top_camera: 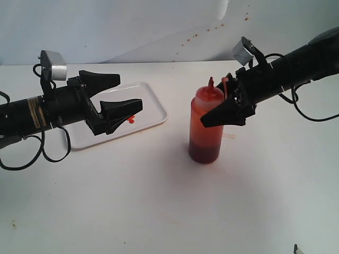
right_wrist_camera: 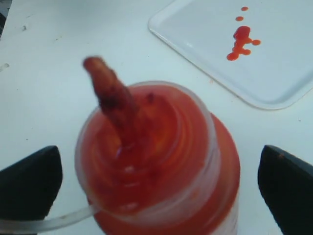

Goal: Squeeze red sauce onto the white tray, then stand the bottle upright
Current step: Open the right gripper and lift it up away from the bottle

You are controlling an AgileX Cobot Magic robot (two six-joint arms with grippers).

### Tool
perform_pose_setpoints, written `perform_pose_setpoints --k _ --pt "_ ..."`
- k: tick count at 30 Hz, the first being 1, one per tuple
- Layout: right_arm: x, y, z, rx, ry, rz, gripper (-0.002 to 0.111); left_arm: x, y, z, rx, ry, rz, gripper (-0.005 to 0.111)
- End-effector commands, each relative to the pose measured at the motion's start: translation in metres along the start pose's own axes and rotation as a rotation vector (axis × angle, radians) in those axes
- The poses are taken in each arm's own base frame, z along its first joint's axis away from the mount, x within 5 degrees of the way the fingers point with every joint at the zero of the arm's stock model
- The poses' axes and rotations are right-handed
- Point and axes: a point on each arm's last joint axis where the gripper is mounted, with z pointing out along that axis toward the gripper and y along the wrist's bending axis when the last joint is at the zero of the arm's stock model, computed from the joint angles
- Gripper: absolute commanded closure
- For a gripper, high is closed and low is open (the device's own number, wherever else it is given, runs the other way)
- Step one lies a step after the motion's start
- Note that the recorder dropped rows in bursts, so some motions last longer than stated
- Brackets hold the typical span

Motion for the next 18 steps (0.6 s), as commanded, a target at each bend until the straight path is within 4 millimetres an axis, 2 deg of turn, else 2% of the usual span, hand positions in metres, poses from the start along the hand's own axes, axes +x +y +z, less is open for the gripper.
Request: perform_pose_setpoints --k 1,18 --pt "-0.008 0.006 -0.007 0.008 0.0 0.019 0.003 -0.004 0.001 0.0 -0.007 -0.021 0.01 0.002" --pt "-0.053 0.028 -0.033 0.063 -0.176 0.021 0.003 -0.004 0.001 0.0 -0.007 -0.021 0.01 0.002"
